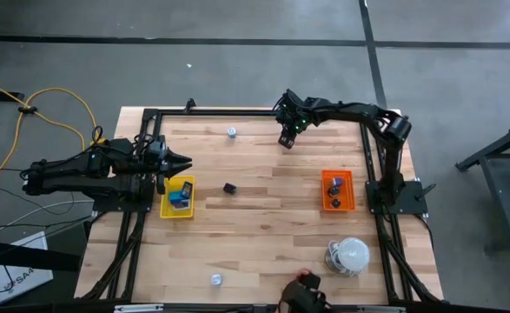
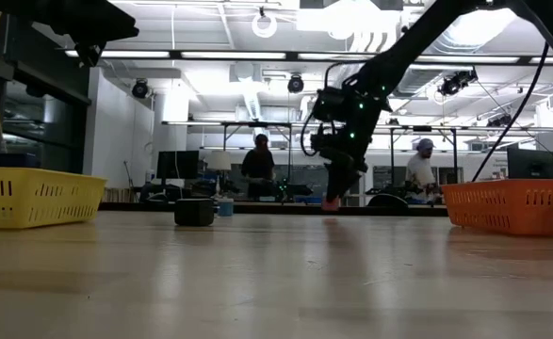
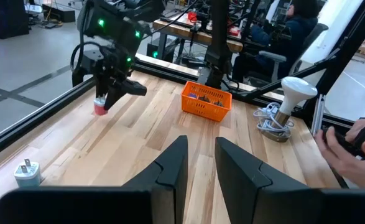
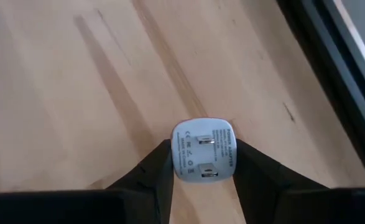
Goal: Pick & Place Office items
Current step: Put the pink white charger adapter into the orange bin
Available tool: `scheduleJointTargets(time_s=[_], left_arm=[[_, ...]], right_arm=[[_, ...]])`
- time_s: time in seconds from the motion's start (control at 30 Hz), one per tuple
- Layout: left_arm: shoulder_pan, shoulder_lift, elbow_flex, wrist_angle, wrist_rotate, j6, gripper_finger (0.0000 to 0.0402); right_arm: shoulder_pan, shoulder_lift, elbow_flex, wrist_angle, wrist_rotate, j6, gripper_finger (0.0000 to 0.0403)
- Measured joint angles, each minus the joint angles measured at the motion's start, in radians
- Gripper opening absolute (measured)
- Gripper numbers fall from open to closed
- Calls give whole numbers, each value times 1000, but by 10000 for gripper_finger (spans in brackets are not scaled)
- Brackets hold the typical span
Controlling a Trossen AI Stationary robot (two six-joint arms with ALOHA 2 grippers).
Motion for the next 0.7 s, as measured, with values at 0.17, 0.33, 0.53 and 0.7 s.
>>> scheduleJointTargets(time_s=[0.17, 0.33, 0.53, 0.7], left_arm=[[0, 0, 0, 0, 0, 0, 78], [0, 0, 0, 0, 0, 0, 78], [0, 0, 0, 0, 0, 0, 78], [0, 0, 0, 0, 0, 0, 78]], right_arm=[[18, -71, 1, -64, 0, 38, 127], [45, -150, 1, -144, 6, 70, 127], [87, -236, 1, -227, -9, 119, 126], [115, -294, 1, -315, -9, 172, 128]])
